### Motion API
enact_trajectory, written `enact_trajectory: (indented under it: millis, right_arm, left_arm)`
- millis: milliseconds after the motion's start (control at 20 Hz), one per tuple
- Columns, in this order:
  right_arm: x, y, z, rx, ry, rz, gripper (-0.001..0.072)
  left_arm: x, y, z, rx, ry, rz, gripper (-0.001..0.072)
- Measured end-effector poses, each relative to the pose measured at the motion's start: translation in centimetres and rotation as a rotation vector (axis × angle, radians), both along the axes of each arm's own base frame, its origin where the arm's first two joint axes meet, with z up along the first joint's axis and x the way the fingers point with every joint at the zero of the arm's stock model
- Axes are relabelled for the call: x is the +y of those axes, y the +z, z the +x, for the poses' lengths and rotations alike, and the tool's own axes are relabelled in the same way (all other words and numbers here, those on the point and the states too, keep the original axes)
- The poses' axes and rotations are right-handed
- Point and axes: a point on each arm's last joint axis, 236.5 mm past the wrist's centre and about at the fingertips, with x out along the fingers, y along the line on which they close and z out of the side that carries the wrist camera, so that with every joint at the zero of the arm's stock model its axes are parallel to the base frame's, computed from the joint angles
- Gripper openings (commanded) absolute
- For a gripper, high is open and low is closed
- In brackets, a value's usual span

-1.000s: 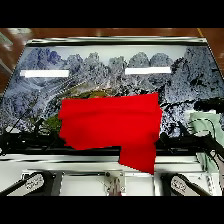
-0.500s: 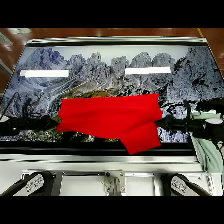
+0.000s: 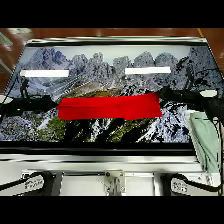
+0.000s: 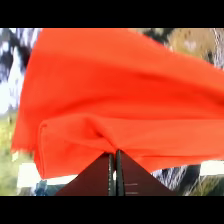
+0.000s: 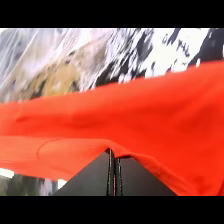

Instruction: Fold the shirts.

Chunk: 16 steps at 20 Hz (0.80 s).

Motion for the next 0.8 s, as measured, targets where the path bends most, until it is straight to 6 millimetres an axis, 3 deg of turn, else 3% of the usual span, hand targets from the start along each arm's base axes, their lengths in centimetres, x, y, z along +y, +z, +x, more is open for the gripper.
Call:
enact_trajectory:
  millis: [150, 200, 250, 300, 350, 400, 550, 800]
  right_arm:
    - [-0.7, -2.4, 1.6, 0.036, -0.039, -0.005, 0.0064]
    - [-0.8, -3.4, 1.9, 0.054, -0.047, -0.005, 0.0155]
    - [-0.9, -4.3, 2.1, 0.07, -0.055, -0.003, 0.039]
    - [-1.1, -5.0, 2.3, 0.082, -0.062, -0.004, 0.0648]
    - [-1.2, -5.7, 2.4, 0.093, -0.066, -0.006, 0.0685]
    - [-1.3, -6.0, 2.4, 0.097, -0.064, -0.01, 0.0685]
    - [-2.9, -6.6, 2.2, 0.112, -0.031, -0.079, 0.0686]
    - [-6.7, -8.9, -0.1, 0.277, -0.061, -0.161, 0.0685]
  left_arm:
    - [-0.8, -1.2, 2.3, 0.024, -0.013, -0.012, 0.0073]
    - [-1.2, -1.7, 2.9, 0.032, -0.02, -0.013, 0.0106]
    - [-1.5, -2.4, 3.2, 0.049, -0.023, -0.021, 0.0227]
    - [-1.9, -3.1, 3.5, 0.068, -0.02, -0.03, 0.0442]
    - [-2.1, -3.7, 3.6, 0.09, -0.014, -0.04, 0.0564]
    - [-2.2, -4.1, 3.7, 0.105, -0.007, -0.046, 0.0602]
    - [-1.7, -4.3, 3.5, 0.137, 0.0, -0.065, 0.0601]
    - [-0.2, -2.1, 3.1, 0.166, -0.003, -0.112, 0.0583]
